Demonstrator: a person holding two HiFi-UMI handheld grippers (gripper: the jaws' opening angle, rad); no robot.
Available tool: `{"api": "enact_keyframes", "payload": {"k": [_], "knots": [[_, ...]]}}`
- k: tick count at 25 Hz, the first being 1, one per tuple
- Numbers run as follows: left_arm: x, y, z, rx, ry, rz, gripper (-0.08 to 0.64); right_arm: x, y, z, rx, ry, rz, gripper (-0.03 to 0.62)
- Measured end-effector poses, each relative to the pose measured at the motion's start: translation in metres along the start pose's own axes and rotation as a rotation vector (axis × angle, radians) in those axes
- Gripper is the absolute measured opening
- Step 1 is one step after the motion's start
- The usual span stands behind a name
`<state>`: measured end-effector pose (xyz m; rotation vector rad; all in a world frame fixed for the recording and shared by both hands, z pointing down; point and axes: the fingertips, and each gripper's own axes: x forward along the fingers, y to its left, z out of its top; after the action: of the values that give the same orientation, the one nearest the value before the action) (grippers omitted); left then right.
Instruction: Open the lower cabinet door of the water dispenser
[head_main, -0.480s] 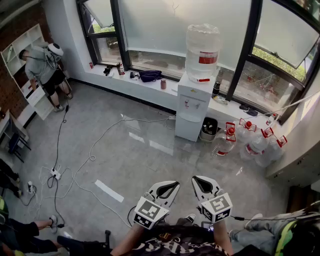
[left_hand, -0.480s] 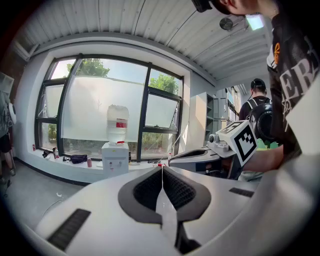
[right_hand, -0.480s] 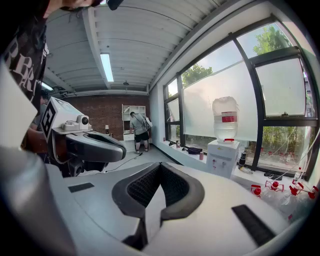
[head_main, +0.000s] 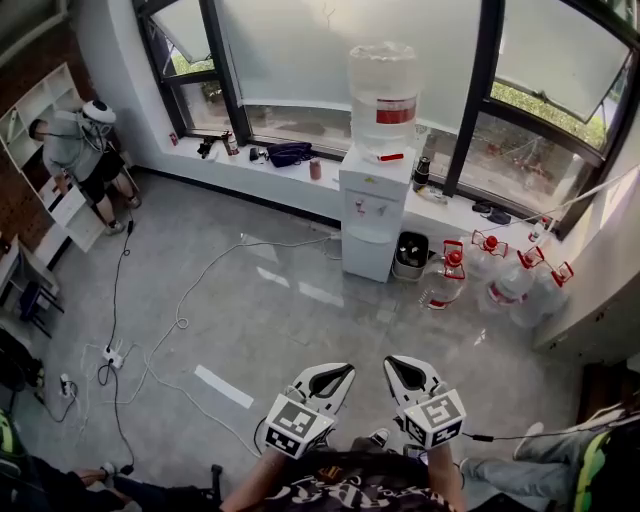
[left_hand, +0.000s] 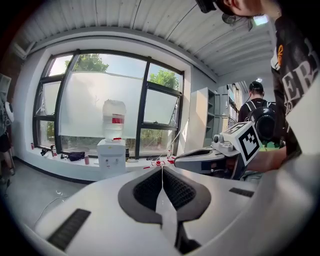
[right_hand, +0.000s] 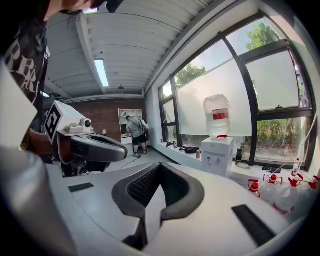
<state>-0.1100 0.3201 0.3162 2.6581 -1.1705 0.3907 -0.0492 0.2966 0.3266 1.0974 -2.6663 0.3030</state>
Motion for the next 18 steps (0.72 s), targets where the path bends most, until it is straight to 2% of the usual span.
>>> {"api": "enact_keyframes", "payload": {"k": [5,13,18], "knots": [[0.032,-0.014,0.008,-0.011,-0.002,-0.002,0.02,-0.02,-0.031,0.004,0.001,0.0,-0.02,0.014],[0.072,-0.043,0.009,-0.001,0.002,0.018,0.02,-0.052,-0.073,-0.028,0.009,0.005,-0.002,0.014],[0.083,-0.054,-0.001,-0.006,0.06,0.025,0.02,-0.06,-0.082,-0.043,0.057,-0.001,0.02,0.014]]}}
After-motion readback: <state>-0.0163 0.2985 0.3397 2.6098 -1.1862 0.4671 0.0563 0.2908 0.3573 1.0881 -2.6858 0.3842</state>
